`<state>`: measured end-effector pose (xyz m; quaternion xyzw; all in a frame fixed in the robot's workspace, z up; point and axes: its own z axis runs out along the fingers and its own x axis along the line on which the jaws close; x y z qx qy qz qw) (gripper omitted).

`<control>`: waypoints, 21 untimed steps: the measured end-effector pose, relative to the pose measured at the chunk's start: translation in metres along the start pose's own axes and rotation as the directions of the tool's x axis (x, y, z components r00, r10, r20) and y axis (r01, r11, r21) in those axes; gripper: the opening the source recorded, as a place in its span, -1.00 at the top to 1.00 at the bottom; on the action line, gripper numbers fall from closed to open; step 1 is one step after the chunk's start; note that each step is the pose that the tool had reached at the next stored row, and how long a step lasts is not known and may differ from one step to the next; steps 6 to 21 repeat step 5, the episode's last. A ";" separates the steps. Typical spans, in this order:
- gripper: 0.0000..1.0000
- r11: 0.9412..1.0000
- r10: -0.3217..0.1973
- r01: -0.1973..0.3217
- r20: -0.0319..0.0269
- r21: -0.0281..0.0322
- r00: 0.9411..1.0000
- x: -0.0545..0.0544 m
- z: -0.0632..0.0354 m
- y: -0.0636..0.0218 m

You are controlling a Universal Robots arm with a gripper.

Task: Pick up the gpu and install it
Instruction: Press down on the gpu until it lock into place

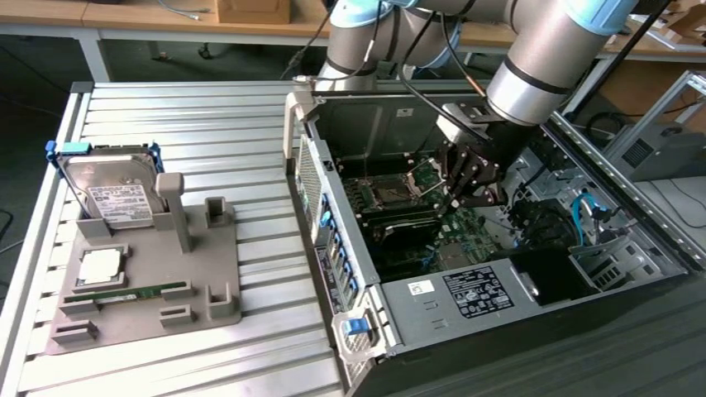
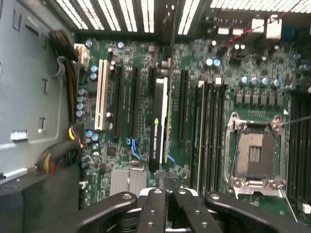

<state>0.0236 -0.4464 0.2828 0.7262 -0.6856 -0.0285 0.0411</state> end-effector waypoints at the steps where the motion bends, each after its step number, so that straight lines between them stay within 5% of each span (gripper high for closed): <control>1: 0.79 1.000 0.000 0.000 0.000 0.000 1.000 0.000 0.0000 0.0000; 21: 0.79 1.000 0.000 0.000 0.000 0.000 1.000 0.000 0.0000 0.0000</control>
